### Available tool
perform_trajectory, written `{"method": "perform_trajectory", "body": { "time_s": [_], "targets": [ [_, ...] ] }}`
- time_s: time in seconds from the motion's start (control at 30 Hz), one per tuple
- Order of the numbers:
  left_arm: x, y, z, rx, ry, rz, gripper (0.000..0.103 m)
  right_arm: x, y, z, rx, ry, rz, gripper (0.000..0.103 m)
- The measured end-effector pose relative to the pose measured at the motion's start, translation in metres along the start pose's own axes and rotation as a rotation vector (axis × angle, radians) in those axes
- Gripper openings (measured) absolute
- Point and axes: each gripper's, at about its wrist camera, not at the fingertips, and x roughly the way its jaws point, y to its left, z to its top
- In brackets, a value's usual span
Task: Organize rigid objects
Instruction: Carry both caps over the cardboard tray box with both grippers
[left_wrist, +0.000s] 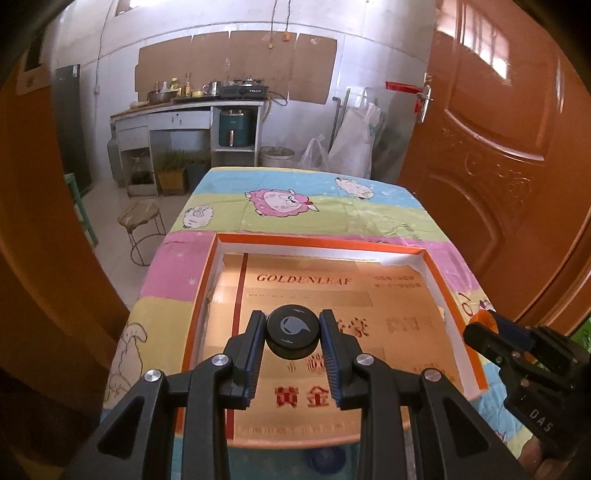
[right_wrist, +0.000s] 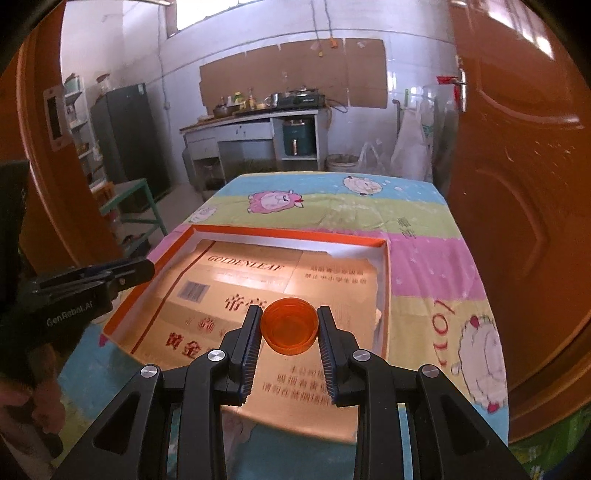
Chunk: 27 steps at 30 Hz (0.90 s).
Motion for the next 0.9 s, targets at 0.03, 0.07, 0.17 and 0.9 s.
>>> {"method": "perform_trajectory", "body": {
  "time_s": [0.03,0.07,0.17,0.9],
  "targets": [
    [0.004,0.000,0.004,-0.002,0.006,0.000,0.030,0.006,0.000,0.004,-0.012,0.007,0.002,0.031],
    [0.009,0.001,0.008,-0.005,0.016,0.004,0.030,0.012,0.000,0.008,-0.024,0.017,0.001,0.031],
    [0.022,0.003,0.020,-0.012,0.042,-0.008,0.030,0.029,-0.001,0.018,-0.046,0.050,0.017,0.031],
    [0.127,0.011,0.056,0.029,0.239,0.020,0.030,0.148,-0.023,0.062,-0.074,0.243,0.068,0.031]
  ]
}}
